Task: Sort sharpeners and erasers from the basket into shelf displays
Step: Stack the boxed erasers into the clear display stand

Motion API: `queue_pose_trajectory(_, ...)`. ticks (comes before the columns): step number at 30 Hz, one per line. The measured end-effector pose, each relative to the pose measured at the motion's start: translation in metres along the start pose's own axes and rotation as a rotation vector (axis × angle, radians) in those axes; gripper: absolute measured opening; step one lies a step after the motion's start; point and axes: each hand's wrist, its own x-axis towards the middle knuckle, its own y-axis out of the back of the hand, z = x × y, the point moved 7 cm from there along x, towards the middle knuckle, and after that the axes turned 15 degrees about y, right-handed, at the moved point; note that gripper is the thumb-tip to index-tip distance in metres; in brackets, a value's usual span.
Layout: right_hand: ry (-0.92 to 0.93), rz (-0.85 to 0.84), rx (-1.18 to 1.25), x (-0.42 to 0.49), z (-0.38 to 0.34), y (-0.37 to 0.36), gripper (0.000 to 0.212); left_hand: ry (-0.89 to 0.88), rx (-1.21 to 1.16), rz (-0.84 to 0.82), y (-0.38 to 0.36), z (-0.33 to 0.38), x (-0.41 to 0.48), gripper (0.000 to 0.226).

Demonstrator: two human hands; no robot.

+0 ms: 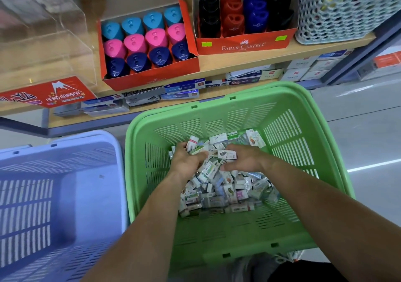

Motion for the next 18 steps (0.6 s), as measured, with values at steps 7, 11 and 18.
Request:
queue_pose_trajectory(7,-0.026,0.110,0.208,0.001,0.008,-0.001,0.073,0.010,-0.203,-0.059,0.000,-0.010,-0.005,0.066)
queue_pose_trajectory(11,-0.003,0.190,0.309,-0.004,0.001,0.009,0.067,0.050,-0.359,-0.115,0.000,-0.014,-0.007,0.091)
queue_pose_trajectory(18,0.142,0.326,0.303,-0.016,-0.048,0.032,0.042,0.036,-0.501,-0.171,0.001,-0.007,-0.035,0.102)
